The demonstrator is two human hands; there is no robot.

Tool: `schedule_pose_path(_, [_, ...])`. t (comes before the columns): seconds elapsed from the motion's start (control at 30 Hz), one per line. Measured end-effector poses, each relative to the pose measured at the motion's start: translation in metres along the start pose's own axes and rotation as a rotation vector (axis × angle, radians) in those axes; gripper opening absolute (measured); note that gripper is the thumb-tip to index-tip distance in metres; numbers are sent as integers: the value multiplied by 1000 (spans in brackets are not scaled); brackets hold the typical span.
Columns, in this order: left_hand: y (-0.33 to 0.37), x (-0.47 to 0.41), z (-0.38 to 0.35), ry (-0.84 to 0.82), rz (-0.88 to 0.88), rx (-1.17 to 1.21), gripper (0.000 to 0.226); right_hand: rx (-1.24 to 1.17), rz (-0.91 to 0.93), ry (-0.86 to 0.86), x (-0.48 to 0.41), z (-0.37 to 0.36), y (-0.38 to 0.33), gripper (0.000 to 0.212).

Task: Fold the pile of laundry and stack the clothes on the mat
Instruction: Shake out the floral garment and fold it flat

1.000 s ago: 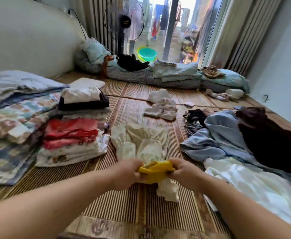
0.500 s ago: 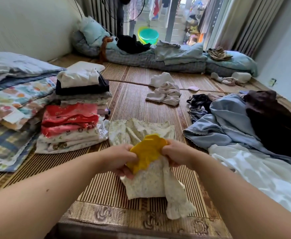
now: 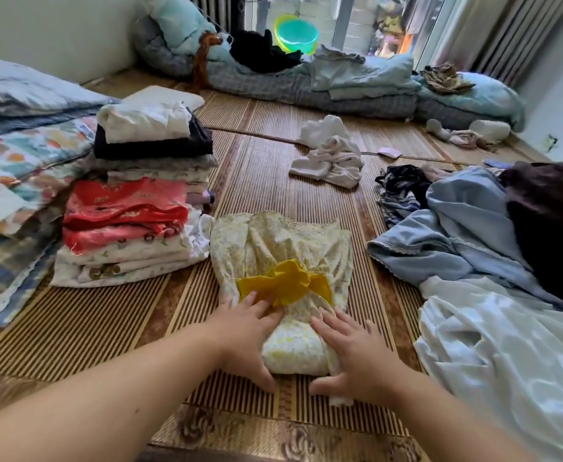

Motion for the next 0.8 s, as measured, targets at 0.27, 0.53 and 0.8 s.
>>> schedule_pose_path(0.27, [2,5,3,-17,-14,10,83,-177,-213,188,11,47,14,16])
schedule_pose_path(0.53, [2,19,-4,4,-56,25,83,-1477,-481,206,-13,76,1,28])
schedule_pose_path(0.8, [-3,24,-7,14,-77,99,78,-260,308,794,39,60,-37,34])
Point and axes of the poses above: each hand's wrist, its own x-axis away from the middle knuckle, its own z-axis out of the back of the hand, y = z × x, the point moved 7 cm from there along -x, towards the middle knuckle, and after that the axes turned 11 degrees about y, right-handed, at the moved point
